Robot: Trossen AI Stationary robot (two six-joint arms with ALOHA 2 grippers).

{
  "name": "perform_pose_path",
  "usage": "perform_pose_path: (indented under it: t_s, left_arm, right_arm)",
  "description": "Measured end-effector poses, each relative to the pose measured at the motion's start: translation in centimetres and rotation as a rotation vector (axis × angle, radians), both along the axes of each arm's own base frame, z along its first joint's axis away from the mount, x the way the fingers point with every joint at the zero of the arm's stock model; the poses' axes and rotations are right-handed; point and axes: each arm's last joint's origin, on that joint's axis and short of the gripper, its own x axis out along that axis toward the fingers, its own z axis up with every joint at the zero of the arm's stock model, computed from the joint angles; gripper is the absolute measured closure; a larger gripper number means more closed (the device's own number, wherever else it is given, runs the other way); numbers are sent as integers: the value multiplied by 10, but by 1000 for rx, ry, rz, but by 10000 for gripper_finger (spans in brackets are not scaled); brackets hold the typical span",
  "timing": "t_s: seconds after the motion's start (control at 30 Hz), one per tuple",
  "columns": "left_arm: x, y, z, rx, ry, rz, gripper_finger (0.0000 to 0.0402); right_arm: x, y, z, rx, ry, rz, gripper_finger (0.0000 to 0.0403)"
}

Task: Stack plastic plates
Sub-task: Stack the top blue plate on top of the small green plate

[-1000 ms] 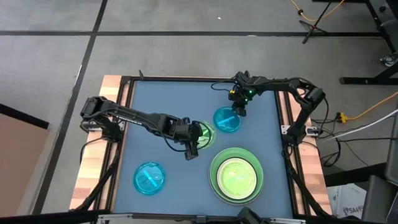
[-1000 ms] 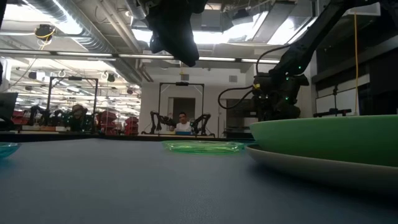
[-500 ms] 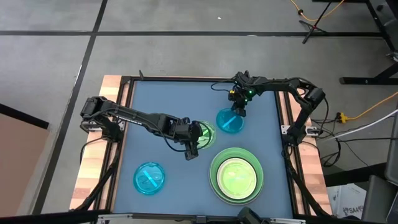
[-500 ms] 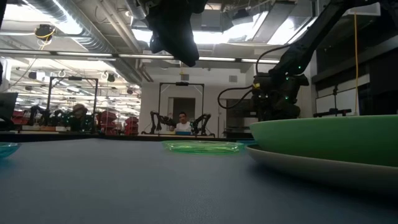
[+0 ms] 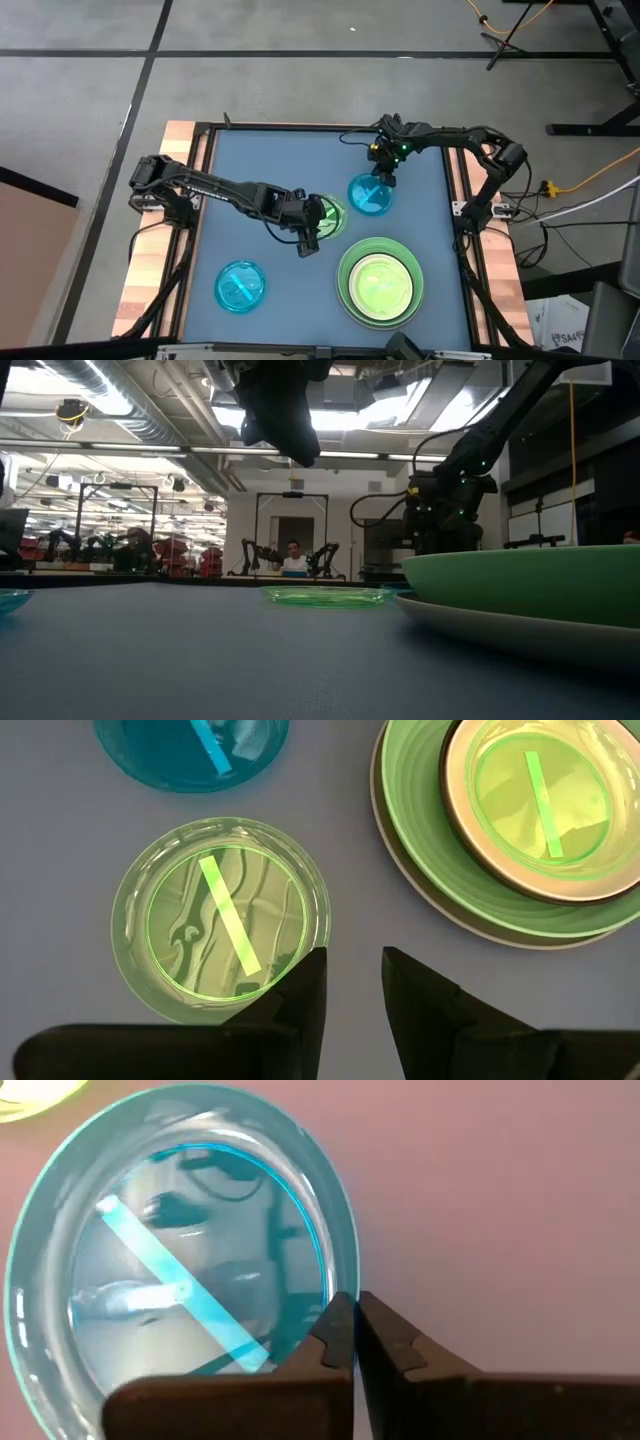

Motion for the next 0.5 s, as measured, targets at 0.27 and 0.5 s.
perform_pose_path:
  t_s: [0.27,0.5]
  left_arm:
    - [0,0,0,0,0,0,309]
    - [0,0,0,1,0,-1,309]
  right_arm:
    - [-4,4,25,-47,-56,1,403]
    - [-13,12,49,-69,-88,3,403]
